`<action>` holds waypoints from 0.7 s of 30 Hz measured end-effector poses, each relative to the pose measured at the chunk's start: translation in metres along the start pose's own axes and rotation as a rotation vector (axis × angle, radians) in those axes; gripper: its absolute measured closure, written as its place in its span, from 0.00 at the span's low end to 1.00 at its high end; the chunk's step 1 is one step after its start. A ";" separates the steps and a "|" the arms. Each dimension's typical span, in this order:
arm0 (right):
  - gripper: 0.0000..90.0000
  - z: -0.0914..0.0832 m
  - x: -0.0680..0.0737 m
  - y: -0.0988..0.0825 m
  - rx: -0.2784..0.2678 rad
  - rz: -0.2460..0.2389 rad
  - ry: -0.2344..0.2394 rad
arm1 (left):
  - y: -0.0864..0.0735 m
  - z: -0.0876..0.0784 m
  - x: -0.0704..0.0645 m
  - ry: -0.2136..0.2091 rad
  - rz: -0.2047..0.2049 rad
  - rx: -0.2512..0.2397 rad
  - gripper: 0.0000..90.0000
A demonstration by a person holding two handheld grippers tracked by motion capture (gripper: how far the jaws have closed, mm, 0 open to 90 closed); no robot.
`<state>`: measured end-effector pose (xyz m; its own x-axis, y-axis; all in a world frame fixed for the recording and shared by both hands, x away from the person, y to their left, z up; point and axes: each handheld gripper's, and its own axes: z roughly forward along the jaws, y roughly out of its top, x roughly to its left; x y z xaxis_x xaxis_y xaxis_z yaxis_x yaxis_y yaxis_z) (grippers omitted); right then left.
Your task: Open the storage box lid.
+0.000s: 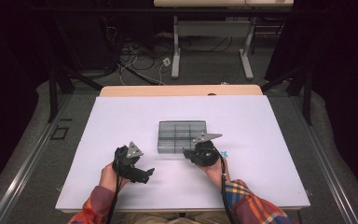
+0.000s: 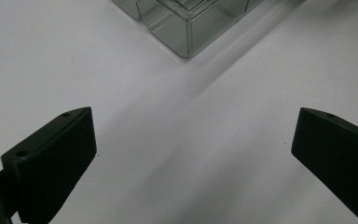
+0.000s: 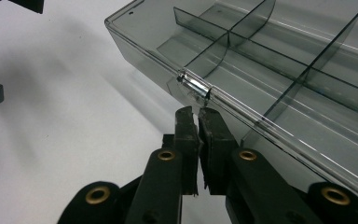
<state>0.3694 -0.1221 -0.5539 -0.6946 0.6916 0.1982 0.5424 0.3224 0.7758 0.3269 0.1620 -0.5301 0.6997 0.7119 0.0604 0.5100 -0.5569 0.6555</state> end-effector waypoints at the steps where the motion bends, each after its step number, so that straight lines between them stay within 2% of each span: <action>1: 0.96 -0.001 0.000 0.000 0.018 -0.001 -0.001 | 0.000 0.000 0.000 0.000 0.000 0.000 0.00; 6: 0.96 -0.001 -0.002 0.000 0.019 -0.007 0.003 | 0.000 0.000 0.000 0.002 0.001 0.000 0.00; 7: 0.96 -0.002 -0.001 0.000 0.028 0.006 0.004 | 0.000 0.000 0.000 0.002 0.001 0.000 0.00; 9: 0.96 -0.001 -0.002 0.000 0.009 0.007 0.006 | 0.001 -0.001 0.001 -0.010 0.005 0.017 0.00; 17: 0.96 -0.001 -0.001 -0.001 0.006 0.005 0.007 | 0.000 0.001 0.000 0.001 0.003 -0.001 0.00; 21: 0.96 -0.001 -0.002 -0.001 0.000 0.004 0.008 | 0.000 0.000 0.001 -0.004 0.004 0.010 0.00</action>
<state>0.3700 -0.1245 -0.5543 -0.6962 0.6878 0.2056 0.5450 0.3199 0.7750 0.3271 0.1624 -0.5297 0.7036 0.7080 0.0600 0.5123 -0.5640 0.6476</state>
